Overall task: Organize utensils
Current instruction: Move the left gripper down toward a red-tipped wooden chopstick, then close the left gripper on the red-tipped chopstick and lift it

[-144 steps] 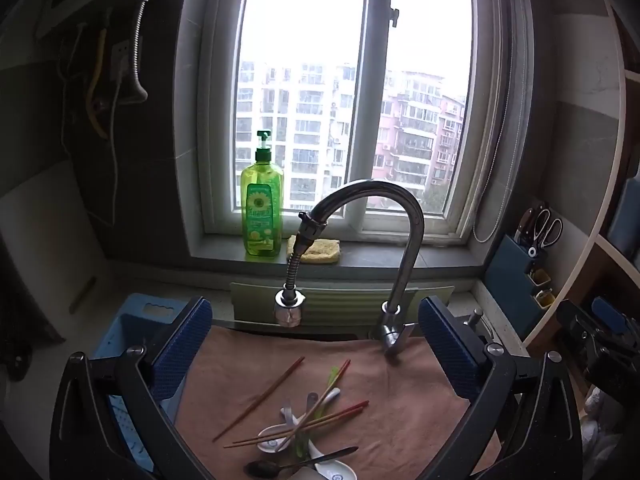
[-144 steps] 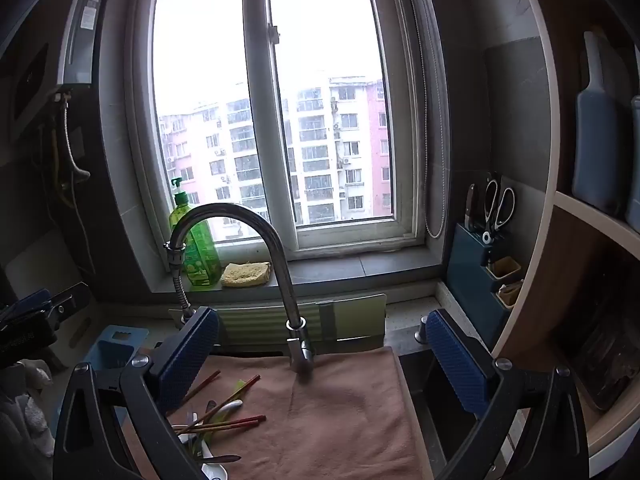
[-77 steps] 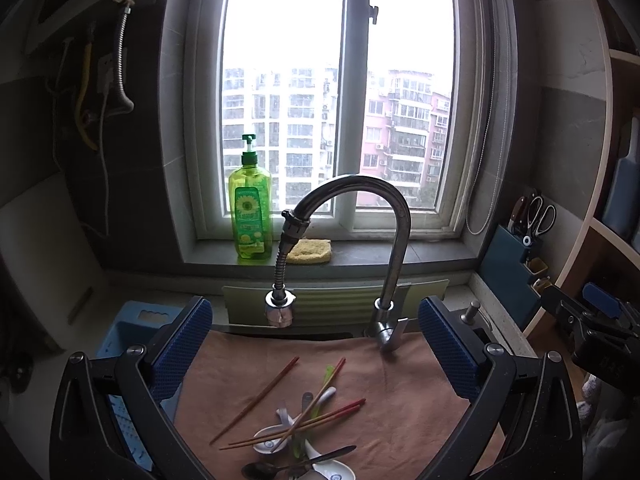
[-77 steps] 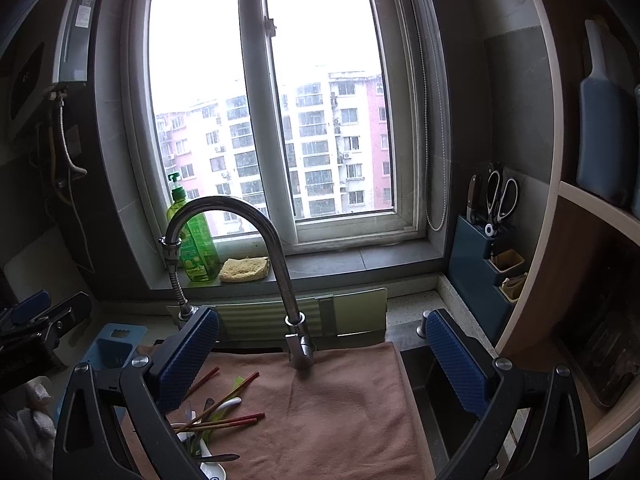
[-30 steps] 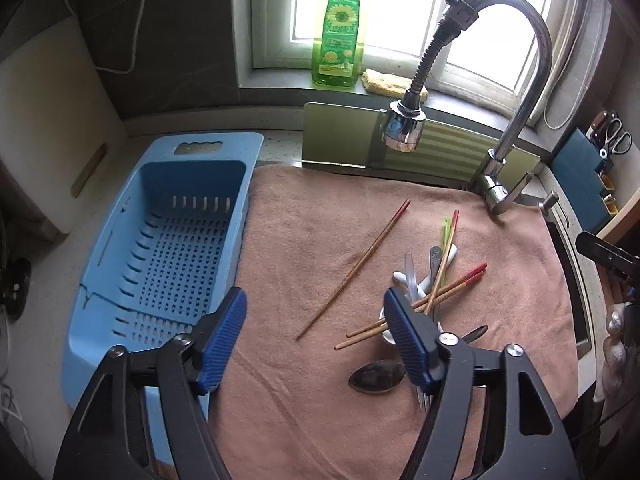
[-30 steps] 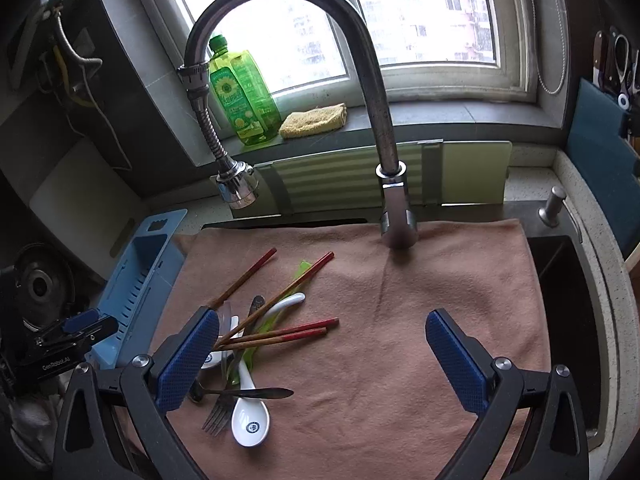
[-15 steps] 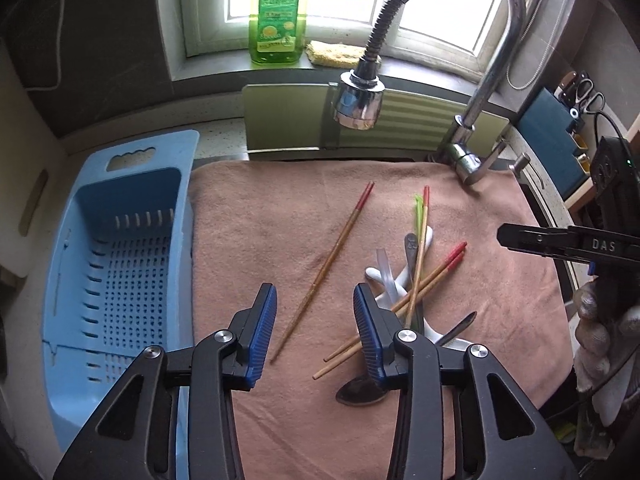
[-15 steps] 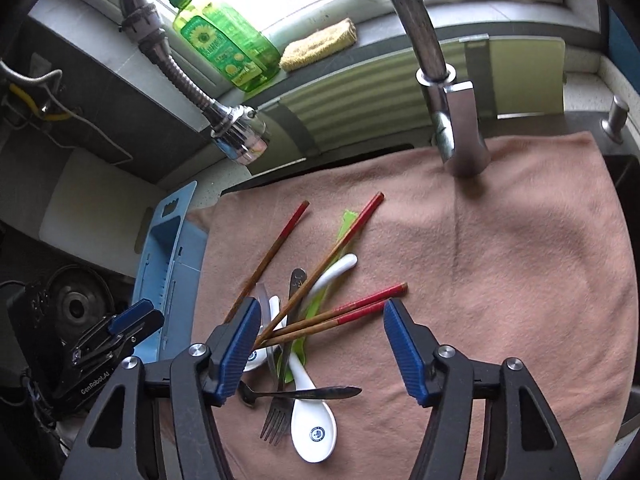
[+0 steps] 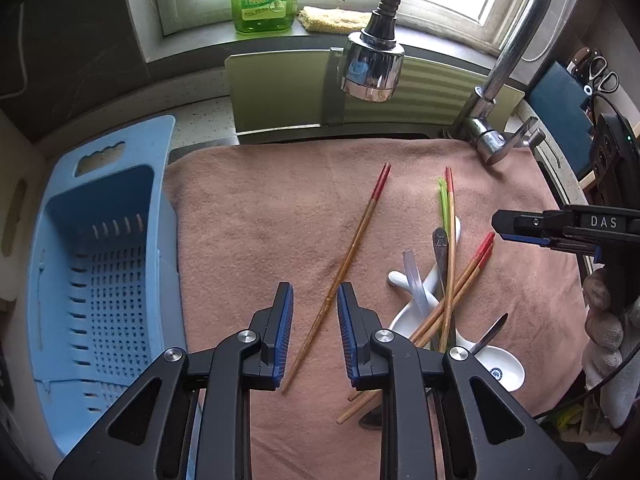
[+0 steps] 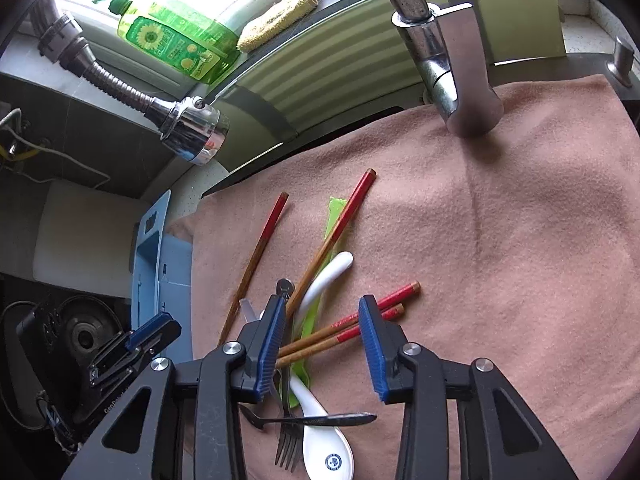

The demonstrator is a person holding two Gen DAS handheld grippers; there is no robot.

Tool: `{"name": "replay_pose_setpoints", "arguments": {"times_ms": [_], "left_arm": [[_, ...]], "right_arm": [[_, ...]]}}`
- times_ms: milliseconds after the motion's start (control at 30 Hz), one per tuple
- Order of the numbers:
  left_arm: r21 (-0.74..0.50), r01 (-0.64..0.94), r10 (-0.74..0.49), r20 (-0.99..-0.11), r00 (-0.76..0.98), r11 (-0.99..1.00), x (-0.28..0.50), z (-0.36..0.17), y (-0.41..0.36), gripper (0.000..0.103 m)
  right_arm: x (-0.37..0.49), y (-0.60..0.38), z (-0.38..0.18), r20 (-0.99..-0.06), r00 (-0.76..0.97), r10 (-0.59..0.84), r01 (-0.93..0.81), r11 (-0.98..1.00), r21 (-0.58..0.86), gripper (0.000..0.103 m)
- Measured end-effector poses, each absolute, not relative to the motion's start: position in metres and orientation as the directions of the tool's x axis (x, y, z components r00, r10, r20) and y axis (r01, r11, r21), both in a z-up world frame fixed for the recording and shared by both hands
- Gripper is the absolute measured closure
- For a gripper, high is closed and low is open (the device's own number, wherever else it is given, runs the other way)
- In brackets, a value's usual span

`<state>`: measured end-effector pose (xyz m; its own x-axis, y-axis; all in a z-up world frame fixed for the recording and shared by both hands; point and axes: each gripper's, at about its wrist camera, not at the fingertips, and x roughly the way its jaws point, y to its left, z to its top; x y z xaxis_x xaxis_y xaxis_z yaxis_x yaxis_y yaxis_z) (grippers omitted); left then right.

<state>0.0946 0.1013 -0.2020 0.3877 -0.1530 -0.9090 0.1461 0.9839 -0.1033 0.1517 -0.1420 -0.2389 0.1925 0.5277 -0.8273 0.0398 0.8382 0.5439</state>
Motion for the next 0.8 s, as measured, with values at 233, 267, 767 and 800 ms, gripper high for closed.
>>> {"name": "replay_pose_setpoints", "arguments": {"times_ms": [233, 267, 767, 800], "left_arm": [[-0.09, 0.185, -0.152, -0.923, 0.353, 0.979, 0.106, -0.213, 0.097, 0.088], [-0.09, 0.185, -0.151, -0.924, 0.35, 0.979, 0.106, -0.214, 0.098, 0.088], [-0.09, 0.217, -0.158, -0.933, 0.323, 0.972, 0.117, -0.229, 0.092, 0.088], [-0.09, 0.217, -0.159, -0.933, 0.323, 0.972, 0.118, -0.229, 0.092, 0.088]], "right_arm": [[0.17, -0.141, -0.252, -0.809, 0.151, 0.568, 0.111, 0.803, 0.585, 0.071], [0.169, -0.138, -0.253, -0.808, 0.142, 0.571, 0.109, 0.803, 0.586, 0.072], [0.166, -0.097, -0.265, -0.885, 0.062, 0.461, 0.057, 0.884, 0.464, 0.08], [0.166, -0.096, -0.265, -0.89, 0.059, 0.452, 0.055, 0.889, 0.455, 0.081]]}}
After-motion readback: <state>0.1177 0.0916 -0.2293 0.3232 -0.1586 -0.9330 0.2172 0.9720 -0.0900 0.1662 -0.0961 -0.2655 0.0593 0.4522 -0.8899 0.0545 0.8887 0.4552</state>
